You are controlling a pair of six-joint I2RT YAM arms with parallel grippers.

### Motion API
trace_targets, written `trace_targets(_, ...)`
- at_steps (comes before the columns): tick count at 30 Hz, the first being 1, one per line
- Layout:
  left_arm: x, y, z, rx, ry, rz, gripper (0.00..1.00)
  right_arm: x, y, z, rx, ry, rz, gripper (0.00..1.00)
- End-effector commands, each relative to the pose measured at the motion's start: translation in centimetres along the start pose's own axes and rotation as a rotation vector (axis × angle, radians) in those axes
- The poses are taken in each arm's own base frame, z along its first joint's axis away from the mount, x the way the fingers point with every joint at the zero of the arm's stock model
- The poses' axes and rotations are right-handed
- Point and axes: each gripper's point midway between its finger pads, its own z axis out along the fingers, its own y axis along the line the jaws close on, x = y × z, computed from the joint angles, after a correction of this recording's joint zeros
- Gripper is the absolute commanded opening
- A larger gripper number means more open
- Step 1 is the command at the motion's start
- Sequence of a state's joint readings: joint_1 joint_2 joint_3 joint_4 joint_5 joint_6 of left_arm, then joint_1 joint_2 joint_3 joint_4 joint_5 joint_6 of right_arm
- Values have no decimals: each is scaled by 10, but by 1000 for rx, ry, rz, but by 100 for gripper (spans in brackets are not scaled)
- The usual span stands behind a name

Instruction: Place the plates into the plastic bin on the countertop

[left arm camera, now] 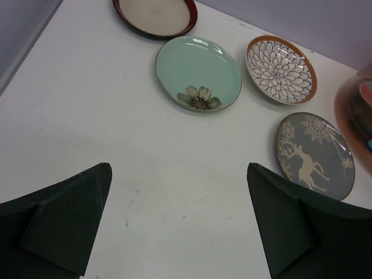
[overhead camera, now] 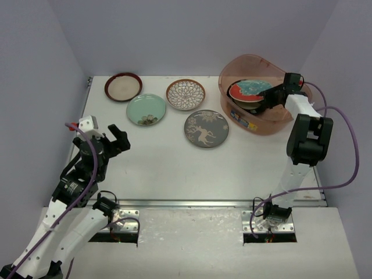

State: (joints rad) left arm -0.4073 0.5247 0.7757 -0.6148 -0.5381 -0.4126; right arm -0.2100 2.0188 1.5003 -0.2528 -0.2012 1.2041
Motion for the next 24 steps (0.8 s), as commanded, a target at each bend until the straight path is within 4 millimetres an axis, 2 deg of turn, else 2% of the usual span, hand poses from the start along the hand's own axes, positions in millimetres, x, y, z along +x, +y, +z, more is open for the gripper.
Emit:
trace_targets(1, -15, -2, -7, 19, -58, -36, 100, 0, 16, -7, -41, 24, -60, 39)
trace_targets(4, -19, 0, -12, 21, -78, -51, 100, -1, 7, -7, -12, 10, -71, 48)
trace_targets(5, -18, -1, -12, 27, -78, -51, 100, -1, 4, -6, 8, 16, -69, 53)
trace_targets(8, -17, -2, -11, 27, -70, -45, 100, 2, 8, -7, 11, 43, -76, 61)
trace_targets(13, -16, -2, -9, 18, -63, -40, 100, -1, 13, -28, 19, 10, -95, 66)
trace_targets(15, -13, 0, -7, -3, -52, -35, 100, -8, 27, -49, -14, -43, -106, 70)
trace_targets(18, -11, -1, -4, -3, -38, -28, 100, -10, 40, -58, -39, -40, -122, 73)
trace_targets(20, -8, -2, -2, -10, -26, -20, 100, -5, 56, -57, -95, 19, -153, 74)
trace_targets(22, -9, -1, -1, -19, -25, -18, 100, 3, 60, -54, -120, 73, -198, 73)
trace_targets(24, -10, 2, -3, -31, -30, -24, 100, 5, 84, -67, -163, 82, -284, 73)
